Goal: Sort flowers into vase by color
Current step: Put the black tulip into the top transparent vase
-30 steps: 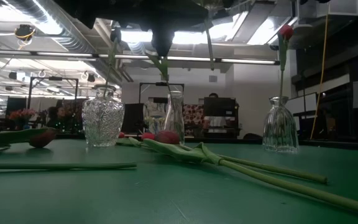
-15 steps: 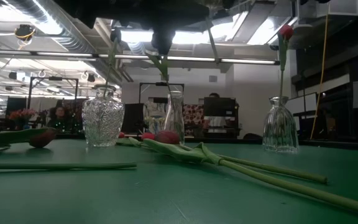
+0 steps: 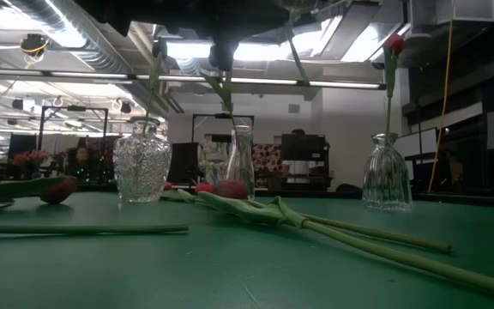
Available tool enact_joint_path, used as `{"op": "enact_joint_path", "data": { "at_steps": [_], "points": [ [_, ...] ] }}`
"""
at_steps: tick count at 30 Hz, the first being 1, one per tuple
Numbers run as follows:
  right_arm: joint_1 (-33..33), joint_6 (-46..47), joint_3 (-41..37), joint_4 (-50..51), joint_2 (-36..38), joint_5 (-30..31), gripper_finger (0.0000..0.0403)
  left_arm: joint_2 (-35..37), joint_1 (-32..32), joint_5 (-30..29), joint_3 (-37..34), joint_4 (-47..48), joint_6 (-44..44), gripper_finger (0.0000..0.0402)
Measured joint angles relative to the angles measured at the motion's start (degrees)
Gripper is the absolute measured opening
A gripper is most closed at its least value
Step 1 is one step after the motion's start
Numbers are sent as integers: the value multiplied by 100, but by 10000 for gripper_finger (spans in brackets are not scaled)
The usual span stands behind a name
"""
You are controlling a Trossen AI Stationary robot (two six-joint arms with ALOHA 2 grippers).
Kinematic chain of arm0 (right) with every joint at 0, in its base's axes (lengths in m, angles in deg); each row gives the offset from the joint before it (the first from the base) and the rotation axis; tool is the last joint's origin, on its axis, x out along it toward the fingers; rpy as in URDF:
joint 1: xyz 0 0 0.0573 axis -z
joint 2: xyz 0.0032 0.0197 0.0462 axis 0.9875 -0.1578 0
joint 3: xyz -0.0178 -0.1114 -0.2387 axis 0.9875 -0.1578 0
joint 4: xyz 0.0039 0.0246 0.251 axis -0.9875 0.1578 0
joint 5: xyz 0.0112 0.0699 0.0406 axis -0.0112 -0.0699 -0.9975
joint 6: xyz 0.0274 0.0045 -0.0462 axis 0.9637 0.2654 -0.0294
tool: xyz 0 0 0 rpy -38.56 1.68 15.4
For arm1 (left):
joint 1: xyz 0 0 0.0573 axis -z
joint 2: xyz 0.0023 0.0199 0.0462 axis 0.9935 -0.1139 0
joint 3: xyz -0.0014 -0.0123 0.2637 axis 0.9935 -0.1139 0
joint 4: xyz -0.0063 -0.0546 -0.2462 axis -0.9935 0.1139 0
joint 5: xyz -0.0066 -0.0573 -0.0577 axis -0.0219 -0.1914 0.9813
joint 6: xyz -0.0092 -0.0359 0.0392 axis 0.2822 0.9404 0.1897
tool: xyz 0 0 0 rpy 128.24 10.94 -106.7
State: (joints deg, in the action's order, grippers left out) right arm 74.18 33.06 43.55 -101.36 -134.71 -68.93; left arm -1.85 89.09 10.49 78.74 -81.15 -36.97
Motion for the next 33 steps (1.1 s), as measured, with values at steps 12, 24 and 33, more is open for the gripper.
{"op": "enact_joint_path", "data": {
  "at_steps": [12,24,33],
  "points": [
    [0,-303,0,1258,1138,552,236,393,-66,-1333,-4,492,-411,1],
    [-4,-357,0,2615,1948,816,232,2304,40,-2983,-665,1410,-821,1],
    [-4,-604,0,2696,1992,1198,232,1872,-468,-3879,-1032,-454,-1424,1]
  ]
}}
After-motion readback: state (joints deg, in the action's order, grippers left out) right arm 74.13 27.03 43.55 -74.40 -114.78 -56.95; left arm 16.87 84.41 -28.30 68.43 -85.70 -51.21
